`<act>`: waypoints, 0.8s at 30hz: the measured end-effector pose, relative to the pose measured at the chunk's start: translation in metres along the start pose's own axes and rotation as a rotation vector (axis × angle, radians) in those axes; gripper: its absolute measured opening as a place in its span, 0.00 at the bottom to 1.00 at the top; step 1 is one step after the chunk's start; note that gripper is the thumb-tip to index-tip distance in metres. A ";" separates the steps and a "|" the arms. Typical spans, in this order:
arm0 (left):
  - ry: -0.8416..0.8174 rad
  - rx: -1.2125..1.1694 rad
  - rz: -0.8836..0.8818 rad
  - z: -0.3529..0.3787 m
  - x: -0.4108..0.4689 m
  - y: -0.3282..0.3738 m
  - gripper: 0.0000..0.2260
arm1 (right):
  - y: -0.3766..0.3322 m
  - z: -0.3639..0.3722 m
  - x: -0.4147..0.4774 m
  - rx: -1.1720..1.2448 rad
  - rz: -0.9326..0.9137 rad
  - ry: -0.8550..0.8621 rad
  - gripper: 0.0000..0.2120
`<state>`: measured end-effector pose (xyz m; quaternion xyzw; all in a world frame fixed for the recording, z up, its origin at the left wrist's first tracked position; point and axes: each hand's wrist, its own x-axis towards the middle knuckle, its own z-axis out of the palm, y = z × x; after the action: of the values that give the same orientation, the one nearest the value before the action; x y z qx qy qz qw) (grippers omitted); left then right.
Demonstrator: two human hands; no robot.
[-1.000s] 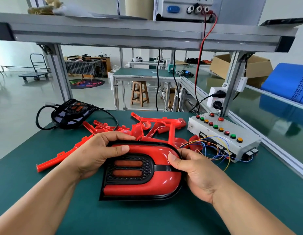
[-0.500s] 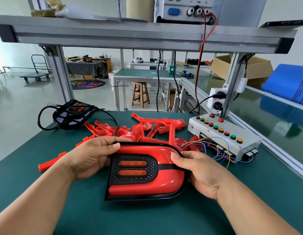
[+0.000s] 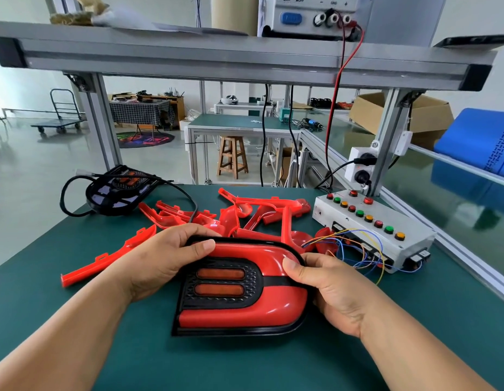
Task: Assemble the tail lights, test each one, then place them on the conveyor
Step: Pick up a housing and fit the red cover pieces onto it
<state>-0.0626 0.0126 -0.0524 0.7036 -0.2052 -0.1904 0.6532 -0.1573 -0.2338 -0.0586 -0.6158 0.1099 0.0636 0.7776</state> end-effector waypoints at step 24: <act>0.081 -0.093 -0.056 0.008 0.001 -0.002 0.12 | 0.007 0.004 0.006 -0.049 -0.046 0.057 0.22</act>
<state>-0.0664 0.0054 -0.0553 0.6851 -0.1494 -0.1893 0.6874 -0.1524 -0.2282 -0.0661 -0.6385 0.1160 0.0308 0.7602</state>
